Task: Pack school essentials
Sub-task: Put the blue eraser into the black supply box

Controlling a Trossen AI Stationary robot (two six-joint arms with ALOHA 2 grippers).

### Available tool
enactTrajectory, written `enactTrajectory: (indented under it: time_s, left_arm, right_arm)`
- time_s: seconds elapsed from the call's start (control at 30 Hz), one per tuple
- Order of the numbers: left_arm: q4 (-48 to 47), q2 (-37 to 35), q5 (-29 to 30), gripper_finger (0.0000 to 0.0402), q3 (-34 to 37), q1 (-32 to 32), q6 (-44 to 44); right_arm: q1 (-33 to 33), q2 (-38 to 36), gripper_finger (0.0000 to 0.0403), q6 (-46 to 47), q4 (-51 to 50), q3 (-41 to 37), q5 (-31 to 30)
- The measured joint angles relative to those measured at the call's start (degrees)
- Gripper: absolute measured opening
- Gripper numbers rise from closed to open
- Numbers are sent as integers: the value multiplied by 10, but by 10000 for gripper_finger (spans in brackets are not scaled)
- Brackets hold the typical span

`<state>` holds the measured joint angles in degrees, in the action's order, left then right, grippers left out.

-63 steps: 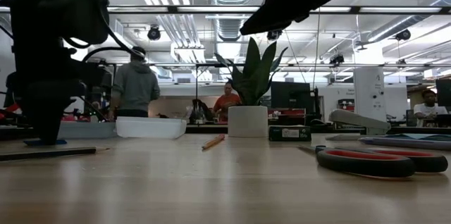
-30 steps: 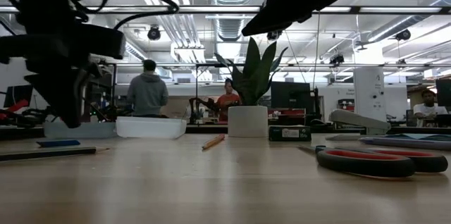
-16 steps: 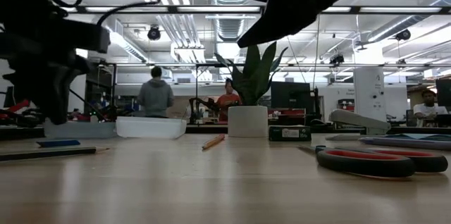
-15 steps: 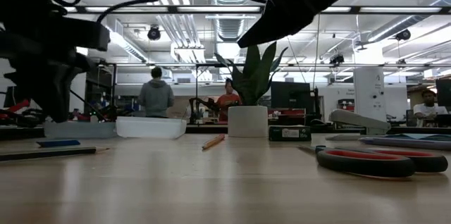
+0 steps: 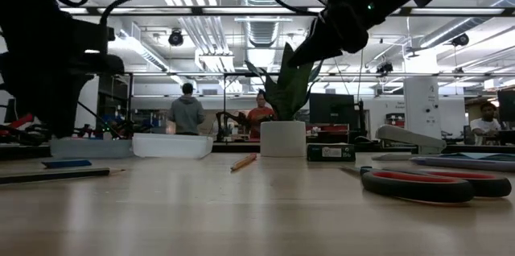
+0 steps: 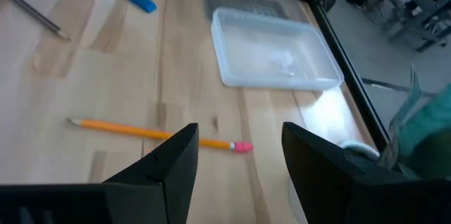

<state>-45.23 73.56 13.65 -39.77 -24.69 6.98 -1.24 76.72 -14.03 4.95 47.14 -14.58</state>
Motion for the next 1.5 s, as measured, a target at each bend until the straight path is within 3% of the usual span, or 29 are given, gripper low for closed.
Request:
enactTrajectory:
  time_s: [0.1, 0.27, 0.43, 1.0, 1.5]
  left_arm:
    - [3, 23, -24, 60, 0, -1, -9]
    - [3, 53, -16, 137, 0, 0, -9]
    - [2, 63, 2, 177, 0, 0, -5]
    - [30, 63, 14, 180, 29, -1, 3]
    - [23, 63, 18, 180, 34, 6, 77]
  right_arm:
    - [6, -7, 194, 8, 2, -4, 0]
    - [5, -13, 194, 10, 3, -4, 0]
    - [5, -13, 194, 14, 2, -4, 0]
    - [5, -13, 194, 14, 1, -4, 0]
    - [5, -13, 194, 14, 0, -5, 0]
